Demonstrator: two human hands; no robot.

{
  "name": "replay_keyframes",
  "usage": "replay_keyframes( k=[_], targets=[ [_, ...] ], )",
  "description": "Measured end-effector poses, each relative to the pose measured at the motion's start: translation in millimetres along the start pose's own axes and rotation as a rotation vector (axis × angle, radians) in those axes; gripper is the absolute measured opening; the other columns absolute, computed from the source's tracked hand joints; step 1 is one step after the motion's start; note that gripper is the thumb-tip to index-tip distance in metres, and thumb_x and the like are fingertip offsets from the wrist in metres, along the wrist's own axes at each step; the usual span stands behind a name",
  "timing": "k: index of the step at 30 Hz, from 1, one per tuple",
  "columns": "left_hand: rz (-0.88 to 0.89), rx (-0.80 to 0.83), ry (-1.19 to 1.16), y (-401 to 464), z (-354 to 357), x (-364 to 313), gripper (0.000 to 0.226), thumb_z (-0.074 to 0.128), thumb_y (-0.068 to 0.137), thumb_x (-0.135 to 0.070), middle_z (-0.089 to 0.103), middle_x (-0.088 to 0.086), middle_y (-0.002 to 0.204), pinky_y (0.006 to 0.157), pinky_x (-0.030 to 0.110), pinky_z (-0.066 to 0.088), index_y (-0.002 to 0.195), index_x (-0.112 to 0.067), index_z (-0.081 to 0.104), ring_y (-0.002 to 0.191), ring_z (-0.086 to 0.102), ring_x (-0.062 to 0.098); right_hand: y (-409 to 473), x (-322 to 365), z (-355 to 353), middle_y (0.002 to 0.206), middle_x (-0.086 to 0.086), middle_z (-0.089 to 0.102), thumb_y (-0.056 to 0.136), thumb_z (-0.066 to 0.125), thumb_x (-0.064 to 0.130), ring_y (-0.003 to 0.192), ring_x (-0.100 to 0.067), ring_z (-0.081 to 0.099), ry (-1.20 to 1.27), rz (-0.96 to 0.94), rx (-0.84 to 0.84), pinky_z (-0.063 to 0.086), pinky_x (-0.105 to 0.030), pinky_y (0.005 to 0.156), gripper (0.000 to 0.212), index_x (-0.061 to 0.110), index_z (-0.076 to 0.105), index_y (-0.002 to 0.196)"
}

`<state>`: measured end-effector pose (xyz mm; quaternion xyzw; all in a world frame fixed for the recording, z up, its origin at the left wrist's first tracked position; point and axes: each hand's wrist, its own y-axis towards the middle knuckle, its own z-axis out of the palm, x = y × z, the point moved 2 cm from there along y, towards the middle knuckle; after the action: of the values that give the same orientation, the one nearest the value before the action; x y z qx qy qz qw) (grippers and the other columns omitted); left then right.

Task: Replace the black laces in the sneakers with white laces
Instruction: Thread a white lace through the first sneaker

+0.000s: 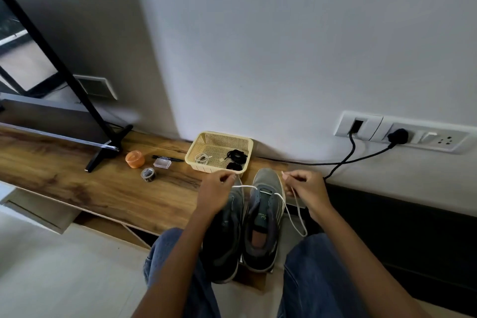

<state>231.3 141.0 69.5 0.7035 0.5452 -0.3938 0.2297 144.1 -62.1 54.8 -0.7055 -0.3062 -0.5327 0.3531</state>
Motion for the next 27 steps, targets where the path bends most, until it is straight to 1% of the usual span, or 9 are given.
replay_keyframes(
  k=[1,3,6,8,10,13,17,22,27],
  targets=[
    [-0.019,-0.014,0.091,-2.6,7.9,8.3,0.025,0.058,0.094,-0.023,0.069,-0.001,0.106,0.087,0.028,0.044,0.116,-0.015,0.068,0.097,0.061,0.017,0.3,-9.1,3.0,0.065,-0.005,0.067,0.086,0.068,0.011,0.055,-0.011,0.06,-0.032,0.013,0.015,0.051,-0.024,0.057,0.009,0.003,0.072,0.085],
    [-0.016,-0.034,0.286,-10.1,24.6,17.9,0.036,0.057,0.093,-0.03,0.06,0.001,0.128,0.102,0.034,0.036,0.129,-0.022,0.059,0.119,0.049,0.021,-0.5,-23.5,9.8,0.064,-0.006,0.068,0.084,0.07,0.008,0.054,-0.011,0.059,-0.093,0.031,0.027,0.05,-0.021,0.054,0.006,0.006,0.073,0.079],
    [0.048,0.013,0.444,-20.4,54.6,19.7,0.044,0.052,0.094,-0.039,0.05,-0.001,0.138,0.109,0.037,0.024,0.136,-0.026,0.049,0.13,0.036,0.02,4.1,-45.4,21.5,0.068,-0.009,0.068,0.082,0.07,0.003,0.055,-0.012,0.062,-0.184,0.077,0.074,0.05,-0.019,0.051,0.009,0.009,0.071,0.075],
    [0.075,0.103,0.469,-23.9,75.5,21.1,0.047,0.052,0.094,-0.039,0.05,0.0,0.138,0.108,0.036,0.028,0.138,-0.022,0.047,0.129,0.041,0.019,8.8,-56.2,28.8,0.076,-0.009,0.071,0.081,0.073,0.004,0.064,-0.015,0.066,-0.254,0.071,0.099,0.055,-0.025,0.062,0.005,0.008,0.072,0.077],
    [0.084,0.134,0.443,-23.0,91.5,22.9,0.043,0.056,0.093,-0.031,0.055,0.005,0.131,0.101,0.034,0.037,0.133,-0.016,0.05,0.12,0.05,0.022,15.0,-61.8,35.3,0.078,-0.002,0.071,0.08,0.074,0.009,0.073,-0.012,0.065,-0.357,0.012,0.106,0.053,-0.025,0.071,0.001,0.008,0.075,0.08],
    [0.045,0.097,0.39,-17.5,99.4,21.4,0.031,0.054,0.094,-0.017,0.06,0.007,0.12,0.091,0.033,0.044,0.125,-0.014,0.055,0.111,0.056,0.023,24.7,-60.5,44.3,0.076,0.003,0.068,0.081,0.072,0.013,0.072,-0.006,0.059,-0.44,-0.05,0.096,0.042,-0.017,0.066,0.005,0.009,0.075,0.082],
    [-0.054,0.058,0.337,-8.0,99.6,22.3,0.023,0.048,0.096,-0.017,0.065,0.009,0.11,0.08,0.036,0.047,0.115,-0.014,0.062,0.103,0.06,0.028,35.6,-64.5,53.4,0.079,0.0,0.071,0.081,0.073,0.014,0.069,-0.003,0.057,-0.479,-0.077,0.105,0.036,-0.007,0.061,0.004,0.01,0.075,0.08],
    [-0.075,0.014,0.259,-2.7,99.4,31.2,0.029,0.047,0.098,-0.017,0.067,0.011,0.113,0.085,0.036,0.047,0.121,-0.014,0.064,0.104,0.061,0.029,35.5,-78.1,58.7,0.083,-0.004,0.072,0.082,0.072,0.012,0.073,-0.009,0.06,-0.504,-0.048,0.083,0.045,-0.021,0.068,0.005,0.009,0.074,0.083],
    [-0.111,0.046,0.177,3.5,97.2,40.1,0.029,0.051,0.096,-0.016,0.069,0.008,0.114,0.088,0.033,0.048,0.121,-0.016,0.065,0.105,0.062,0.026,33.5,-84.2,63.6,0.083,-0.002,0.063,0.082,0.071,0.013,0.074,-0.011,0.055,-0.507,-0.08,0.067,0.039,-0.022,0.065,0.007,0.007,0.074,0.083]
  ],
)
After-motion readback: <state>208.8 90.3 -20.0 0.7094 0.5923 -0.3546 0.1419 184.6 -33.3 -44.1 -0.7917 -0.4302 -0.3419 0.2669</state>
